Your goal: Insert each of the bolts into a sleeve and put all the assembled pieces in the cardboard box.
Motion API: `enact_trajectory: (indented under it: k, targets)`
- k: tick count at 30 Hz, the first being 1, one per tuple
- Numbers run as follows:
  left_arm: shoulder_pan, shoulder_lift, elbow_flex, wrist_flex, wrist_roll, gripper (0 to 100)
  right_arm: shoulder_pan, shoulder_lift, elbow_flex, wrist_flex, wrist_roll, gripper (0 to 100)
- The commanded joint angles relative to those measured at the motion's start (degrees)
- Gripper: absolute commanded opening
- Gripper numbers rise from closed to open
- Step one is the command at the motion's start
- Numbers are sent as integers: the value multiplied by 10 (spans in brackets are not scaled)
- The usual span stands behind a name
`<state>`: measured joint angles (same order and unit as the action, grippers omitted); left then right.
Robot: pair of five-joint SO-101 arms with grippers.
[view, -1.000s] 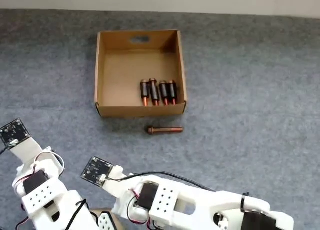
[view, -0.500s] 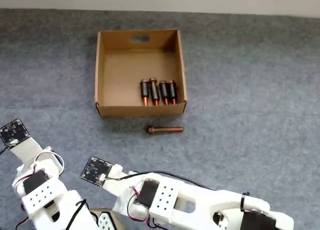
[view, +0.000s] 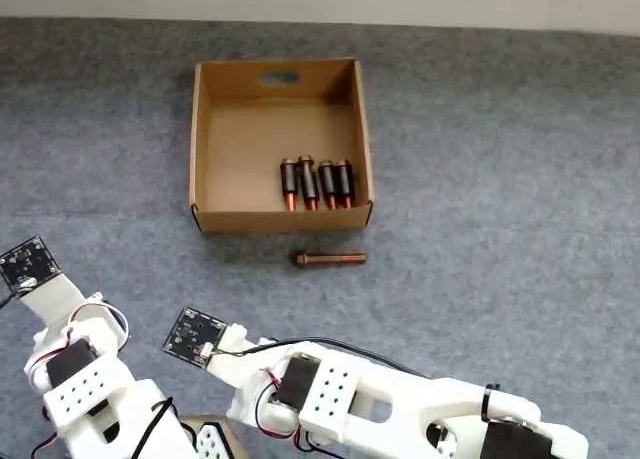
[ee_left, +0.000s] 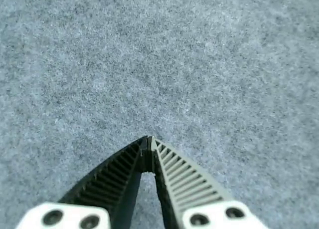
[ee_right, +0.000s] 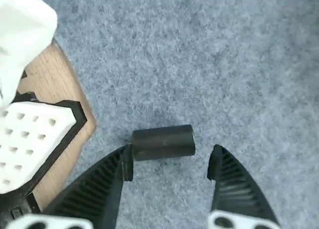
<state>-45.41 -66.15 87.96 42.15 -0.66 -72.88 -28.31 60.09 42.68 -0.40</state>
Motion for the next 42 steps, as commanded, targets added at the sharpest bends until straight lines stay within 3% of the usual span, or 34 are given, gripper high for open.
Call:
enact_trajectory:
  k: [1,42]
  targets:
    - [-5,0,-26,-8,3,20,7,0,-29,-7,5,235]
    - [-5,0,-26,-6,3,21,-17,0,-16,-28,4,235]
